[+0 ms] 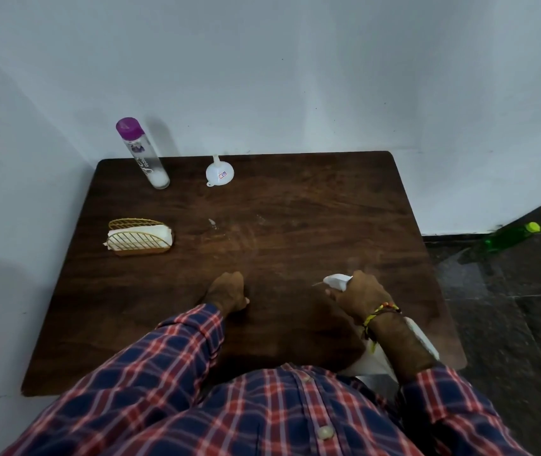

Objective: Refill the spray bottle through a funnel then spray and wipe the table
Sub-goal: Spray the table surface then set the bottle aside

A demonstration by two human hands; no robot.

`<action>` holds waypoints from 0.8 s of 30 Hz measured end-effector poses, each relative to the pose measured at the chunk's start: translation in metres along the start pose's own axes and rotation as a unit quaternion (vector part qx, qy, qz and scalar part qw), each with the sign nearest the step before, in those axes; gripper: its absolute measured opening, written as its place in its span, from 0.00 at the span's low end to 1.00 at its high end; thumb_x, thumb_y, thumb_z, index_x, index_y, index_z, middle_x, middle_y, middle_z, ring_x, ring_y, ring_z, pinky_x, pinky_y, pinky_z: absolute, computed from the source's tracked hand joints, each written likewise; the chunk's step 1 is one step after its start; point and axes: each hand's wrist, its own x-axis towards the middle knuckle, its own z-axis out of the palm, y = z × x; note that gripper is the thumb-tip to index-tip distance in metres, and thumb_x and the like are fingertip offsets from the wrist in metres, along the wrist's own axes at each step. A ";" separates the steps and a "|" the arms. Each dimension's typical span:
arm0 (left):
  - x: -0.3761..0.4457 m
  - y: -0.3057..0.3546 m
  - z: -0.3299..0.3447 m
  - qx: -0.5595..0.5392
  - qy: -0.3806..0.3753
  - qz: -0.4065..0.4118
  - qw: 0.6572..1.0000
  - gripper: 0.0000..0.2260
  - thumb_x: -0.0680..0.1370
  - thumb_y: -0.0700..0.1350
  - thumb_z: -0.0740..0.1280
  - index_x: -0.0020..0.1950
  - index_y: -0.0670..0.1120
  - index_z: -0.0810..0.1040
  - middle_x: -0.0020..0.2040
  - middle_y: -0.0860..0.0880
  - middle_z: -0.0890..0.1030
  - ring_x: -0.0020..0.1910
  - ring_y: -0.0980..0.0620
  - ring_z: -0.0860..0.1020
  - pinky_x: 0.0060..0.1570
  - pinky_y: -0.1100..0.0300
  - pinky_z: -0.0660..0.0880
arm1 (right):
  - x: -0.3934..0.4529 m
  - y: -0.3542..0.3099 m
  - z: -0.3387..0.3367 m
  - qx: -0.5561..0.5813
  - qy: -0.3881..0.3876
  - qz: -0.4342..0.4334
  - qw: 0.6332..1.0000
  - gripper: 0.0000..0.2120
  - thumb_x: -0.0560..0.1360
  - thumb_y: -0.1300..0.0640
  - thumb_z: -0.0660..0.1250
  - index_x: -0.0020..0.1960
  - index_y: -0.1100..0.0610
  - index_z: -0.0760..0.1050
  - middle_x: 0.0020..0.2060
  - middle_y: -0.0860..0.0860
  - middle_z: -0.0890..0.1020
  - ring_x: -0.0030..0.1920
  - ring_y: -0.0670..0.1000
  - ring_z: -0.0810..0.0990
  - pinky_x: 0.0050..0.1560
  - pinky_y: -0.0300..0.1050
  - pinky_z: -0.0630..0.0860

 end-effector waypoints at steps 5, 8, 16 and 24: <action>-0.004 -0.005 0.007 0.006 -0.006 0.029 1.000 0.30 0.77 0.50 0.68 0.76 0.46 0.61 0.76 0.43 0.63 0.72 0.45 0.65 0.69 0.53 0.66 | -0.011 -0.031 0.009 0.064 0.065 -0.041 0.995 0.27 0.70 0.32 0.65 0.58 0.52 0.79 0.50 0.53 0.82 0.52 0.56 0.81 0.50 0.47 0.76; -0.012 -0.014 0.013 -0.007 -0.027 0.030 0.999 0.36 0.79 0.49 0.66 0.79 0.47 0.49 0.80 0.46 0.50 0.77 0.43 0.54 0.75 0.52 0.57 | -0.011 -0.053 0.017 0.058 0.043 -0.053 0.996 0.25 0.74 0.38 0.67 0.57 0.58 0.75 0.54 0.54 0.80 0.54 0.56 0.80 0.52 0.48 0.75; -0.012 -0.013 0.007 -0.045 -0.004 0.018 0.999 0.31 0.79 0.49 0.64 0.78 0.47 0.55 0.79 0.46 0.55 0.76 0.45 0.59 0.73 0.50 0.61 | -0.002 -0.057 0.011 0.082 0.091 -0.022 0.992 0.24 0.73 0.38 0.67 0.54 0.58 0.76 0.53 0.57 0.81 0.53 0.59 0.81 0.54 0.53 0.78; 0.005 0.022 -0.018 -0.064 0.050 0.013 0.997 0.30 0.79 0.47 0.65 0.78 0.47 0.56 0.77 0.46 0.61 0.74 0.46 0.62 0.72 0.51 0.63 | 0.019 -0.042 0.004 0.077 0.098 -0.026 0.992 0.23 0.73 0.36 0.65 0.59 0.51 0.78 0.50 0.52 0.80 0.52 0.55 0.80 0.49 0.46 0.74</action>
